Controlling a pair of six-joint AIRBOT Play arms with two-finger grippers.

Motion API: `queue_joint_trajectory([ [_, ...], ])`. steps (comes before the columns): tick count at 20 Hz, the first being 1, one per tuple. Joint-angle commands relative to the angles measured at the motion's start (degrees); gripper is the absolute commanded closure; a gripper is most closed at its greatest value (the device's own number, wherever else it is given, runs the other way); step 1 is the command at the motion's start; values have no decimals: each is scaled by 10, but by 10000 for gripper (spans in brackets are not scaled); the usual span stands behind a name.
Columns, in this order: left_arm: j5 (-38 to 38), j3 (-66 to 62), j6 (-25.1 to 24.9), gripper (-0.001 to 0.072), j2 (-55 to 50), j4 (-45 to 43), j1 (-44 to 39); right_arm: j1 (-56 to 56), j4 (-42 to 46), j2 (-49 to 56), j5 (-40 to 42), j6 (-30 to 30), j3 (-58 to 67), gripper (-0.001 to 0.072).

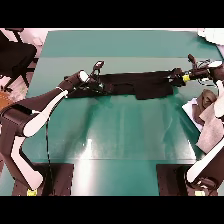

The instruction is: Fold the shirts.

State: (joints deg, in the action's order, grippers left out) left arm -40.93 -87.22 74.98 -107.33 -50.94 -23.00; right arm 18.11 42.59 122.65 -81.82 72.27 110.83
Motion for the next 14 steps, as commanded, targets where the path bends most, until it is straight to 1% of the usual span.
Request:
queue_joint_trajectory([
  [1,-1,0,0,684,0,0,0,-21,9,15,-17,0,-1,1],
  [7,-2,0,0,683,0,0,0,-36,9,17,-20,-5,22,7],
  [8,-2,0,0,684,0,0,0,-36,10,17,-24,-1,31,20],
  [9,-1,0,0,684,0,1,0,-36,10,17,-24,4,38,87],
  [10,-2,0,0,684,0,1,0,-36,10,17,-23,9,45,227],
  [11,-2,0,0,684,0,1,0,-36,9,17,-22,10,51,509],
  [12,-2,0,0,684,0,1,0,-36,8,16,-20,10,53,685],
  [14,-2,0,0,684,0,2,0,-36,-13,16,-22,10,53,690],
])
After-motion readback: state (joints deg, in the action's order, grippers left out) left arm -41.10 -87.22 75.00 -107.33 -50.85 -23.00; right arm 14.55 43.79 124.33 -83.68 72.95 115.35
